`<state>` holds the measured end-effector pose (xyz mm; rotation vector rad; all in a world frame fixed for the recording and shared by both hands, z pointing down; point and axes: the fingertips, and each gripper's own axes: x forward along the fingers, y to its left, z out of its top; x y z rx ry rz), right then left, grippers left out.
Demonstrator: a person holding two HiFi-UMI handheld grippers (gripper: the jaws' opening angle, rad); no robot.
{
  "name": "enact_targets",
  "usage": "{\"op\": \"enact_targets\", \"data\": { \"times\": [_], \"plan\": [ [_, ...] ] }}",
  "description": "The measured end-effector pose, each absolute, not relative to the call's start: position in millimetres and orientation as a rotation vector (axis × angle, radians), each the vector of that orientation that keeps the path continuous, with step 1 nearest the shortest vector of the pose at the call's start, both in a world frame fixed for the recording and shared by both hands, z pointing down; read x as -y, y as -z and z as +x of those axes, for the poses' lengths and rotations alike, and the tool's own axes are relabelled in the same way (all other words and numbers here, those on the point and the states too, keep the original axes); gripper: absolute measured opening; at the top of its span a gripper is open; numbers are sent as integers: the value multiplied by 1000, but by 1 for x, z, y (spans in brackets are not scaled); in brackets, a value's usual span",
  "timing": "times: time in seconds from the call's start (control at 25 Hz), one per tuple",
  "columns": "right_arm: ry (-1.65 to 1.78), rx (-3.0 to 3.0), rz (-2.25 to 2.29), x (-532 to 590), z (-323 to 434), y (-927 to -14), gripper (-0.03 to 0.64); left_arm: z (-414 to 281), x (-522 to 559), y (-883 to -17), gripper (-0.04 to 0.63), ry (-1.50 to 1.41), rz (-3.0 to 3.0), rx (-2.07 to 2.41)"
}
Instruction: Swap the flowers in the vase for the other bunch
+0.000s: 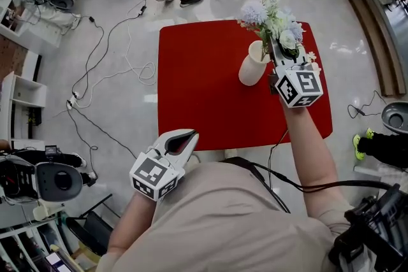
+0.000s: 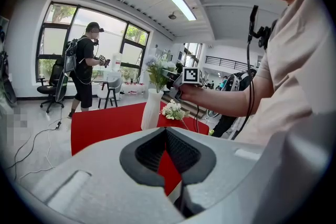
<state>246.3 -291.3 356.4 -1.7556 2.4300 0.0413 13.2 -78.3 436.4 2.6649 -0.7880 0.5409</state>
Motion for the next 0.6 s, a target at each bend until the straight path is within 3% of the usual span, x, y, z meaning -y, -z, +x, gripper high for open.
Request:
{"op": "enact_targets", "data": {
  "times": [0.6],
  "plan": [
    [-10, -2497, -1848, 272, 215, -391, 181, -12, 66, -439, 8, -528, 2678, 750]
  ]
}}
